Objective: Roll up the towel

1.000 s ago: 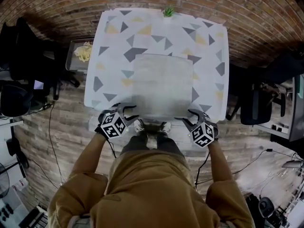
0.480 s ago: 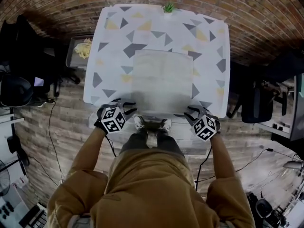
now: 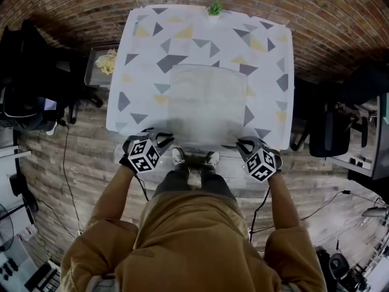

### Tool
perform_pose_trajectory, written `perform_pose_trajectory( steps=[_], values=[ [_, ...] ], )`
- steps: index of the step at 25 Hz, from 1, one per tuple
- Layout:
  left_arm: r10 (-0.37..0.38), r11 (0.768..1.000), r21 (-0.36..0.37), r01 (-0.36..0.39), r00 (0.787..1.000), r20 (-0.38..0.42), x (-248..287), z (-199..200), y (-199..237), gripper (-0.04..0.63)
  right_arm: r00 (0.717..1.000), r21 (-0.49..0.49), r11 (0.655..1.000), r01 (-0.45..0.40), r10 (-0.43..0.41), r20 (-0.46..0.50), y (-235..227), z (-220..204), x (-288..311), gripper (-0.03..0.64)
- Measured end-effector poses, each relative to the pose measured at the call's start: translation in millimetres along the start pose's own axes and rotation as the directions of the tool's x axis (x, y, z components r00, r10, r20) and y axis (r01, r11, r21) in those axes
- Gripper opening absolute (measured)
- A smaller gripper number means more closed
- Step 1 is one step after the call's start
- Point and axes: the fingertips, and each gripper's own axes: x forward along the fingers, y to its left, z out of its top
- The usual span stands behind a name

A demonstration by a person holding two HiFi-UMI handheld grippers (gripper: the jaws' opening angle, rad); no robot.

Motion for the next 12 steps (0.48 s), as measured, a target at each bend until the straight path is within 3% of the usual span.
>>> perform_pose_trajectory(
  steps=[7,12],
  values=[
    [0.020,0.995,-0.099,-0.012,0.997,0.076,-23,16,17,0.114,0.999,0.023,1.000,0.012,-0.013,0.040,-9,17,-22,0.034],
    [-0.002,0.988,-0.155,0.016,0.996,0.093,-33,26,41,0.086,0.999,0.044,0.999,-0.032,0.030,0.043,-26,32,-34,0.034]
  ],
)
